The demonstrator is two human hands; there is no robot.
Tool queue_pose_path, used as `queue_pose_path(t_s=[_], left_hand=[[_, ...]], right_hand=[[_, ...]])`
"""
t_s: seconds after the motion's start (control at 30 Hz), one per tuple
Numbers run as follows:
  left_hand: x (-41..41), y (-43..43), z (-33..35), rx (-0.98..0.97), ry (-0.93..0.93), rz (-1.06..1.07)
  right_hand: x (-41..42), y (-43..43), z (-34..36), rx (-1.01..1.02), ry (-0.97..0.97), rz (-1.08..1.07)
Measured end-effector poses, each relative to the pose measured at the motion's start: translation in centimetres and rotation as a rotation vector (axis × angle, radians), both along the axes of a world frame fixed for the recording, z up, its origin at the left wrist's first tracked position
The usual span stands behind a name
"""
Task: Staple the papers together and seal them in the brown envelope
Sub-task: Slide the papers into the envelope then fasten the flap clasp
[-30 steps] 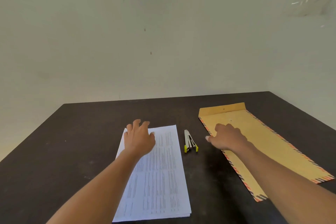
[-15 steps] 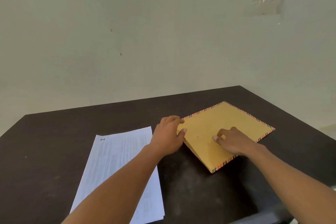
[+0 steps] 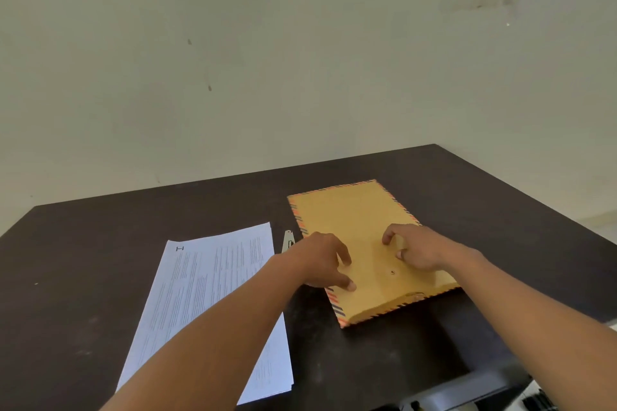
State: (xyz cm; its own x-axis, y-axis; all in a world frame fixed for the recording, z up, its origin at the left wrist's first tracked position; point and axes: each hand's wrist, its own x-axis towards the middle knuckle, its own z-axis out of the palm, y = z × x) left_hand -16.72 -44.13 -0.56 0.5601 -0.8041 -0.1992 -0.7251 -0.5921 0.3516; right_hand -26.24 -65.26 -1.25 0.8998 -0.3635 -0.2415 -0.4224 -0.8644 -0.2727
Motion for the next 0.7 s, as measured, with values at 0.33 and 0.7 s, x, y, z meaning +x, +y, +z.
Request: queue_pose_path(t_s=[0.33,0.7], left_hand=[[-0.4,1.4,-0.4,-0.046,-0.014,0.015],[2.9,13.8,1.1,-0.185,-0.282,0.682]], right_hand=[[1.0,2.4,0.2,-0.023,0.000,0.032],[5.4,17.4,4.7,0.098,-0.258,0.187]])
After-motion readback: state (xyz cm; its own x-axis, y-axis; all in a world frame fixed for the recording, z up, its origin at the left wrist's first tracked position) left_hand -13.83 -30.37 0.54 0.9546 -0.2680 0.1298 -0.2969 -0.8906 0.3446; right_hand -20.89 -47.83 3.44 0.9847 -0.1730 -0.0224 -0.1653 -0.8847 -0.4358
